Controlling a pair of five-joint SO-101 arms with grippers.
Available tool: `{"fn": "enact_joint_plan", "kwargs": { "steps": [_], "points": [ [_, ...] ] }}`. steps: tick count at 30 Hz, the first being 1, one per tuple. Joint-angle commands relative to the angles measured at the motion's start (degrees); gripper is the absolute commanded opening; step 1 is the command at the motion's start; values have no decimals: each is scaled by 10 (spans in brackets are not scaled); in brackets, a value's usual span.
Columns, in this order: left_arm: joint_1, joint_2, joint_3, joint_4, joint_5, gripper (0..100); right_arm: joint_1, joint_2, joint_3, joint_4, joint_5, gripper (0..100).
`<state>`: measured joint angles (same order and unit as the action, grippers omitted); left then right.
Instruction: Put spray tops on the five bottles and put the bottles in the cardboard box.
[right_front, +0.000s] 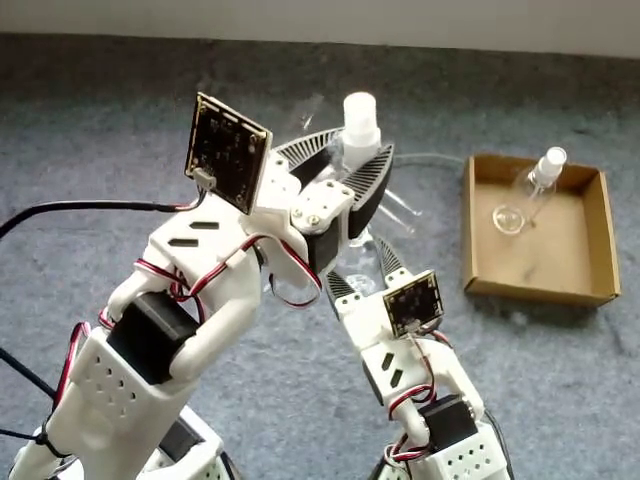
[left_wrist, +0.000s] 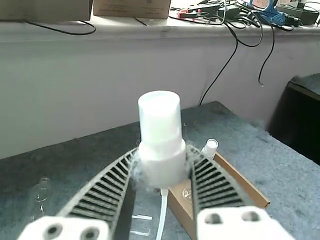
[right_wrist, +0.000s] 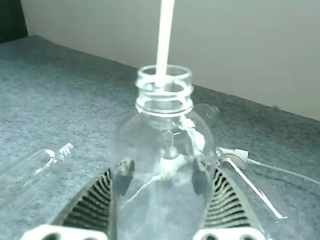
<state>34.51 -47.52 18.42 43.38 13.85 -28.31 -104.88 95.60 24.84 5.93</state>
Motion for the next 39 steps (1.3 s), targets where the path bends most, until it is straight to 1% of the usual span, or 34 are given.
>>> {"fn": "enact_joint_plan", "kwargs": {
  "steps": [1, 6, 12, 15, 26, 39],
  "points": [
    [14, -50, 37, -4, 9, 5, 12, -6, 69, 0, -4, 63],
    [12, -90, 117, -49, 8, 5, 12, -6, 69, 0, -4, 63],
    [14, -102, 210, -135, 8, 5, 12, -6, 69, 0, -4, 63],
    [14, -102, 241, -161, 8, 5, 12, -6, 69, 0, -4, 63],
    [14, -102, 309, -165, 8, 5, 12, -6, 69, 0, -4, 63],
    [14, -103, 323, -164, 8, 5, 12, -6, 69, 0, -6, 63]
  ]
}}
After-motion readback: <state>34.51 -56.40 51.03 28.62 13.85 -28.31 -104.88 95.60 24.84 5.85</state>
